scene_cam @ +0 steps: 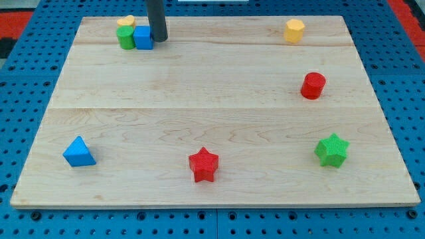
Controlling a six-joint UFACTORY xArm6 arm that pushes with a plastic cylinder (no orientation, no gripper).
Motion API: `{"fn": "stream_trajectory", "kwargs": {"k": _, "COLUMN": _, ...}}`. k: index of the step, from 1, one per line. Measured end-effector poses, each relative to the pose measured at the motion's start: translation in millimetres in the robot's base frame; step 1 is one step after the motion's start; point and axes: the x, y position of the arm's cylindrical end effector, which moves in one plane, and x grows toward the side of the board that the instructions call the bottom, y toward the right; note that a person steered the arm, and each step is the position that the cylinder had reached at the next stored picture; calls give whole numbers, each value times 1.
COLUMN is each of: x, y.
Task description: Push the yellow hexagon to the top center of the board
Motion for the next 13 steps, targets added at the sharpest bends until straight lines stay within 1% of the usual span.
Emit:
{"fn": "stream_trajectory", "kwargs": {"k": 6, "x": 10, "y": 218}}
{"fn": "stream_trajectory", "kwargs": {"k": 7, "x": 32, "y": 223}}
{"fn": "stream_trajectory", "kwargs": {"k": 8, "x": 31, "y": 292}}
{"fn": "stream_trajectory", "kwargs": {"k": 9, "x": 22, "y": 329}}
{"fn": "stream_trajectory", "kwargs": {"k": 10, "x": -16, "y": 313}}
{"fn": "stream_trajectory", "kwargs": {"k": 11, "x": -36, "y": 270}}
{"fn": "stream_trajectory", "kwargs": {"k": 12, "x": -34, "y": 222}}
{"fn": "stream_trajectory", "kwargs": {"k": 13, "x": -24, "y": 216}}
